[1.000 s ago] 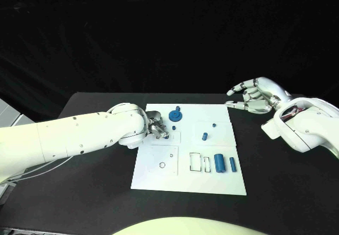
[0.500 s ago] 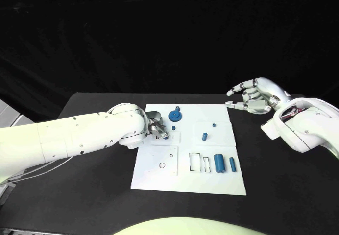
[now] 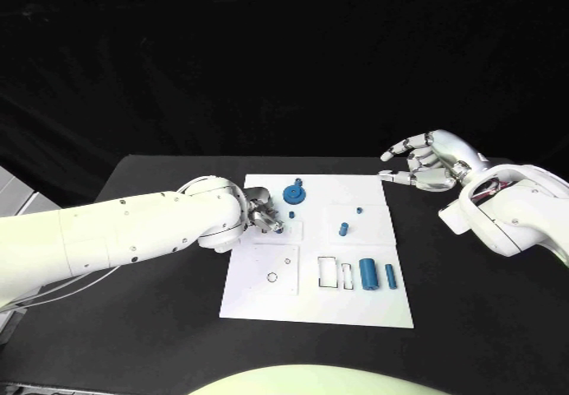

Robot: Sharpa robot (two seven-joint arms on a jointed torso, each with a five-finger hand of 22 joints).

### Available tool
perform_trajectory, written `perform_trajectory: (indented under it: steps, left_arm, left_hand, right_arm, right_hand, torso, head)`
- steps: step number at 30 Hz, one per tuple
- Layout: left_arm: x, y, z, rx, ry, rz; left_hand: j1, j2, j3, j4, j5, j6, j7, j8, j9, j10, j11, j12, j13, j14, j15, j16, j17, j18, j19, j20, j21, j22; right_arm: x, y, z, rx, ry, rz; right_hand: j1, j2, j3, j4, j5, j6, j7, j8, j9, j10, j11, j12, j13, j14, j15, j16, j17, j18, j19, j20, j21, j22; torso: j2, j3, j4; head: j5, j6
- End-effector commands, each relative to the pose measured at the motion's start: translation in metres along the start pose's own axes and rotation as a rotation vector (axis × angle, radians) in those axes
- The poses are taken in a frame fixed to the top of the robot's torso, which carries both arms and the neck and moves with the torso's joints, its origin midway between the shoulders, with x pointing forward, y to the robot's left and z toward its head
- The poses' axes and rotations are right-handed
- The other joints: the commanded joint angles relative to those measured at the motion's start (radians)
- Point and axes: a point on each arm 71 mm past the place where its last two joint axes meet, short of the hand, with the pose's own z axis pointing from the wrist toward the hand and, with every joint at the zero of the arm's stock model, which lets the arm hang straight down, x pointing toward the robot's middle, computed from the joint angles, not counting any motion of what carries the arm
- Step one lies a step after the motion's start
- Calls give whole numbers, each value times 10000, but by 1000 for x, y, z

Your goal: Assemble the parts on the task board

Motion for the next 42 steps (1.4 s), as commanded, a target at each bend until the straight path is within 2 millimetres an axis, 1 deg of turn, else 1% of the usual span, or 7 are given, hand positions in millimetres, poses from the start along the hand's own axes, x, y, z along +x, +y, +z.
perform_trajectory:
  steps: [1, 6, 12, 19, 28, 34, 42]
  left_arm:
    - [-2, -3, -1, 275, -434, -454]
    - [-1, -3, -2, 297, -466, -546]
    - [0, 0, -1, 241, -387, -519]
    - [5, 1, 1, 162, -101, -346]
    - [10, 2, 3, 126, -108, 0]
    - [12, 2, 3, 186, -111, 282]
    - [13, 3, 3, 202, -8, 421]
  left_hand:
    - [-78, 49, 1642, -1562, 24, 228, -176, 71, 201, 72, 23, 62, 1, 971, -57, 36, 2426, -176, 70, -3, 34, 19]
    - [-113, 62, 1657, -1552, -2, 237, -178, 71, 204, 74, 18, 49, -23, 969, -62, 32, 2419, -176, 72, -8, 33, 18]
    - [-115, 62, 1658, -1552, -4, 237, -178, 71, 204, 72, 18, 46, -28, 969, -63, 33, 2420, -176, 74, -9, 34, 20]
    - [-125, 61, 1661, -1554, -17, 236, -180, 69, 205, 67, 18, 34, -47, 966, -64, 28, 2411, -181, 88, -11, 43, 41]
    - [-128, 58, 1662, -1557, -22, 234, -181, 67, 206, 61, 17, 26, -59, 965, -65, 26, 2406, -181, 90, -11, 44, 44]
    - [-136, 56, 1664, -1559, -33, 232, -182, 65, 206, 62, 17, 24, -62, 965, -66, 27, 2408, -183, 94, -13, 46, 48]
    - [-142, 51, 1665, -1563, -43, 230, -183, 63, 207, 63, 16, 22, -63, 966, -67, 28, 2411, -183, 96, -14, 47, 52]
  right_arm:
    - [1, 1, 0, -118, 64, -84]
    - [1, 0, 0, -103, 67, -84]
    - [2, 0, -1, -78, 81, -81]
    - [3, -1, -1, -52, 107, -74]
    - [3, -2, -1, -29, 123, -69]
    - [3, -2, -1, -22, 131, -67]
    - [3, -2, -1, -20, 131, -66]
  right_hand:
    - [-31, 59, -47, 22, 38, -68, -26, 35, 9, 17, -39, 54, 460, 361, -4, 10, 88, 33, 55, -5, 35, 260]
    - [-31, 59, -47, 22, 38, -68, -26, 35, 9, 17, -39, 54, 460, 361, -4, 10, 88, 33, 55, -5, 35, 260]
    - [-43, 65, -51, 22, 41, -66, -29, 49, 12, 32, -41, 69, 468, 365, -6, 13, 95, 29, 68, -6, 53, 272]
    - [-49, 68, -53, 22, 42, -66, -31, 56, 13, 39, -43, 76, 472, 373, -8, 22, 116, 25, 80, -7, 72, 285]
    - [-49, 68, -53, 22, 42, -66, -31, 56, 13, 39, -43, 76, 472, 373, -8, 22, 116, 25, 80, -7, 72, 285]
    - [-49, 68, -53, 22, 42, -66, -31, 56, 13, 39, -43, 76, 472, 373, -8, 22, 116, 25, 80, -7, 72, 285]
    - [-61, 74, -58, 20, 45, -67, -34, 73, 17, 52, -48, 87, 476, 380, -12, 27, 127, 23, 91, -10, 80, 291]
  torso:
    - [2, -2, 0]
    - [7, -4, 6]
    - [2, -3, 13]
    - [1, -10, 1]
    - [4, 3, -5]
    - [0, 9, 2]
    - [3, 3, -1]
  head:
    - [-16, -10]
    - [-40, -40]
    - [-34, -72]
    - [-41, -106]
    - [-52, -152]
    - [-56, -162]
    - [-63, -160]
